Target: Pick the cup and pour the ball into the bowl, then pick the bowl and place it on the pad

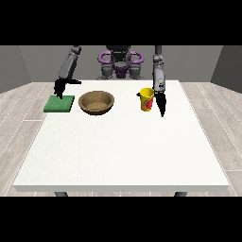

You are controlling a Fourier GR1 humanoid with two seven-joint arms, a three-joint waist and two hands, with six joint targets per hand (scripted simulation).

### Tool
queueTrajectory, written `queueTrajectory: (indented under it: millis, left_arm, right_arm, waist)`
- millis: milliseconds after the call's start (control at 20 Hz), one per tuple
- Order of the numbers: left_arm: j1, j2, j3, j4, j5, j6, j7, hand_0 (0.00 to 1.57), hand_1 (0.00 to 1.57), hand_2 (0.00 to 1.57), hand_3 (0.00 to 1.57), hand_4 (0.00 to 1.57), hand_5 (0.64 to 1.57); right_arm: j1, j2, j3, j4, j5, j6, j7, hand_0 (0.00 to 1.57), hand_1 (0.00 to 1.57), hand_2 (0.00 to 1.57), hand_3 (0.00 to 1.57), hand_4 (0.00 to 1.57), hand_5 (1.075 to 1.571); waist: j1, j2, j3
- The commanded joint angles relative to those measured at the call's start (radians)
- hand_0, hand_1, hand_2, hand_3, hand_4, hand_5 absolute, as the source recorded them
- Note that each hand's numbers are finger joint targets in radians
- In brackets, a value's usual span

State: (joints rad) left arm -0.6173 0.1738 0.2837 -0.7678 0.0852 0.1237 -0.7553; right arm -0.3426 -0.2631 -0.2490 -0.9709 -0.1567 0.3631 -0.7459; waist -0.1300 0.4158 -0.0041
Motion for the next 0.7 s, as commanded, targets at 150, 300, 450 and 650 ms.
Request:
queueTrajectory:
  millis: [150,300,450,650]
  left_arm:
    - [-0.025,-0.025,0.019,0.043,-0.061,0.2,-0.122,1.35,1.35,1.57,1.57,1.11,1.56]
    - [0.036,-0.033,0.051,0.016,-0.044,0.227,-0.163,1.37,1.37,1.57,1.57,1.17,1.532]
    - [0.058,0.002,0.041,-0.032,-0.063,0.24,-0.091,1.37,1.37,1.57,1.57,1.2,1.529]
    - [0.069,0.012,-0.047,-0.126,-0.187,0.374,0.067,1.39,1.39,1.57,1.57,1.23,1.534]
  right_arm:
    - [-0.045,-0.05,-0.008,-0.007,-0.019,0.047,-0.014,0.0,0.0,0.0,0.0,0.0,1.543]
    - [-0.043,-0.125,-0.045,-0.048,-0.068,0.101,0.004,0.0,0.0,0.16,0.0,0.08,1.547]
    - [-0.021,-0.095,-0.018,-0.049,-0.048,0.071,0.003,0.0,0.0,0.26,0.0,0.16,1.549]
    - [-0.042,-0.087,0.007,0.053,-0.028,0.076,0.019,0.0,0.0,0.28,0.0,0.22,1.554]
  waist:
    - [-0.069,0.096,0.0041]
    - [-0.112,0.13,0.0034]
    - [-0.116,0.103,0.0041]
    - [-0.133,-0.004,0.0068]
